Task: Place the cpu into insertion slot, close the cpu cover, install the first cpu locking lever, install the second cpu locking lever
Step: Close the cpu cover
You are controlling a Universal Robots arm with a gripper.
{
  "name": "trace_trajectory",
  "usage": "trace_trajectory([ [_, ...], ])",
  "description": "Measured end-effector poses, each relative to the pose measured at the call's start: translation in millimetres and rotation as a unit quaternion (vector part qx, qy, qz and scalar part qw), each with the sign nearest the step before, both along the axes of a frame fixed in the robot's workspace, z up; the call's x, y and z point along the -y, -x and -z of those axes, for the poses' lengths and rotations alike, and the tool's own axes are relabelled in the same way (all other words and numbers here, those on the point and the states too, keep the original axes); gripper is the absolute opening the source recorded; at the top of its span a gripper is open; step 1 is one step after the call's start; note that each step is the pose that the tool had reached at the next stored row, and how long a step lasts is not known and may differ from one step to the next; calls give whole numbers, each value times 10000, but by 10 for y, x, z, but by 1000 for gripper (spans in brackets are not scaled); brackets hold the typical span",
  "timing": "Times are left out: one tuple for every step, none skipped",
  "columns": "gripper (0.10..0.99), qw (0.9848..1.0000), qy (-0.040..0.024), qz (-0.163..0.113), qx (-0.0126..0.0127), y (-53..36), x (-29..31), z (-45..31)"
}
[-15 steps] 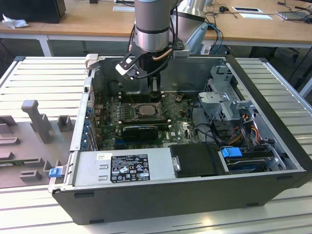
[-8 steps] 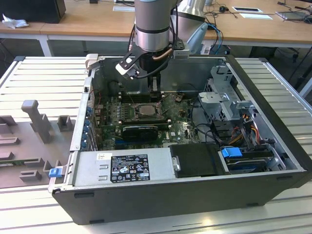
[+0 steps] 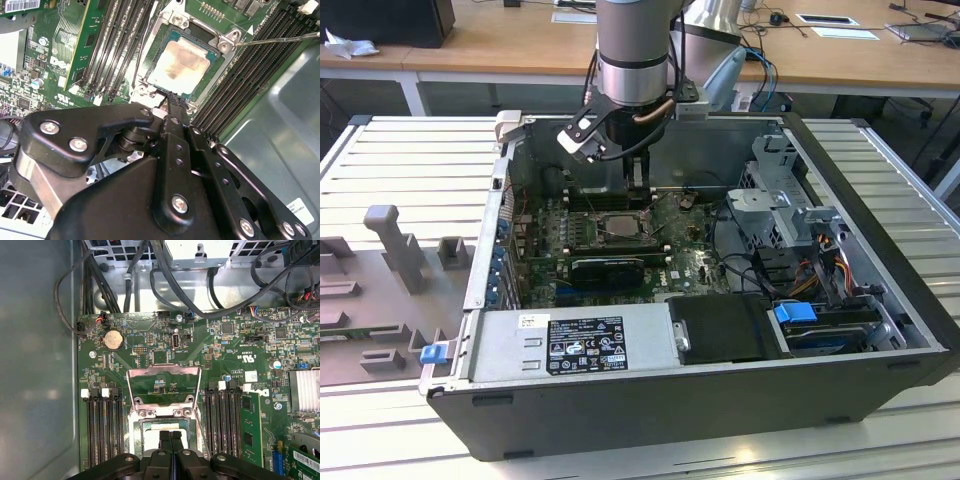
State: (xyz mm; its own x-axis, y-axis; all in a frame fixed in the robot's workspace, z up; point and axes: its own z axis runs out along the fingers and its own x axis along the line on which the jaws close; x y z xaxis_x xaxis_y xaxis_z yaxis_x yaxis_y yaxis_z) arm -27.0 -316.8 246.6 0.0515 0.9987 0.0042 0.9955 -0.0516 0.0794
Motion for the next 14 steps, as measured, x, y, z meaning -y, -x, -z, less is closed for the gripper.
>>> trace_trajectory([
  [106, 10000, 0, 0, 0, 0, 0, -1],
  [106, 10000, 0, 1, 0, 0, 0, -2],
  [106, 10000, 0, 1, 0, 0, 0, -2],
  [106, 10000, 0, 1, 0, 0, 0, -3],
  [106, 10000, 0, 1, 0, 0, 0, -4],
  [106, 10000, 0, 1, 0, 0, 0, -5],
  [106, 10000, 1, 2, 0, 0, 0, -6],
  [106, 10000, 0, 2, 0, 0, 0, -8],
  [106, 10000, 0, 2, 0, 0, 0, -9],
  [106, 10000, 0, 3, 0, 0, 0, -12],
  [106, 10000, 0, 3, 0, 0, 0, -13],
  [106, 10000, 0, 4, 0, 0, 0, -13],
  [106, 10000, 0, 4, 0, 0, 0, -14],
  [106, 10000, 0, 4, 0, -1, 0, -14],
])
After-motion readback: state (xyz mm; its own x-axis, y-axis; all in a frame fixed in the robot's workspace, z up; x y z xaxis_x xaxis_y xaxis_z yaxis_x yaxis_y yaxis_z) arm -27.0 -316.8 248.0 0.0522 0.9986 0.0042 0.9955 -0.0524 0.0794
